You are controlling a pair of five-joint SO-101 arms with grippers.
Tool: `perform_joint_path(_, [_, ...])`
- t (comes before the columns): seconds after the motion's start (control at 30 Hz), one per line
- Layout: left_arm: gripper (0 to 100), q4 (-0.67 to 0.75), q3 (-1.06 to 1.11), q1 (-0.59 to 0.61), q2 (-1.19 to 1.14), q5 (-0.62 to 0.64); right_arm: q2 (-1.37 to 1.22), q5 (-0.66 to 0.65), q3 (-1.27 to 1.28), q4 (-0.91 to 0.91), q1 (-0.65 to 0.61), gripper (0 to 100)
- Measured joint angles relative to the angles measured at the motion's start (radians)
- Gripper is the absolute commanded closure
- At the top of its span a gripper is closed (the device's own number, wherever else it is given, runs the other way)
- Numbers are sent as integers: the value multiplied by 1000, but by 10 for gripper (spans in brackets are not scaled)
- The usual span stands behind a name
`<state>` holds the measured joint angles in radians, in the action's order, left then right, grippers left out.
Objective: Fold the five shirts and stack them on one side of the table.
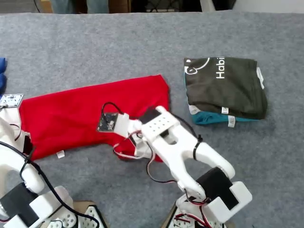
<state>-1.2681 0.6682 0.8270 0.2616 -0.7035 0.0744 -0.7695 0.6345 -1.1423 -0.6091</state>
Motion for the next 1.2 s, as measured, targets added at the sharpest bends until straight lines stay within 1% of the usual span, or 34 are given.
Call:
perform_joint_path(0.23, [971, 0, 0, 0, 0, 0, -92, -86, -284, -150, 52, 985])
perform_joint_path(0.37, [971, 0, 0, 0, 0, 0, -226, -147, -503, -241, 87, 985])
perform_joint_path(0.5, [971, 0, 0, 0, 0, 0, -391, -209, -730, -331, 91, 985])
perform_joint_path(0.67, [971, 0, 0, 0, 0, 0, -638, -222, -1014, -377, 91, 984])
perform_joint_path(0.8, [971, 0, 0, 0, 0, 0, -806, -222, -1241, -476, 92, 984])
perform_joint_path(0.97, [971, 0, 0, 0, 0, 0, -956, -222, -1519, -575, 92, 979])
perform_joint_path(1.0, [971, 0, 0, 0, 0, 0, -980, -222, -1565, -586, 92, 959])
perform_joint_path(1.03, [971, 0, 0, 0, 0, 0, -1003, -222, -1603, -592, 92, 917])
perform_joint_path(1.1, [971, 0, 0, 0, 0, 0, -1040, -222, -1668, -598, 92, 809])
perform_joint_path(1.17, [971, 0, 0, 0, 0, 0, -1049, -183, -1712, -598, 92, 721])
perform_joint_path(1.2, [971, 0, 0, 0, 0, 0, -1049, -158, -1731, -598, 92, 693])
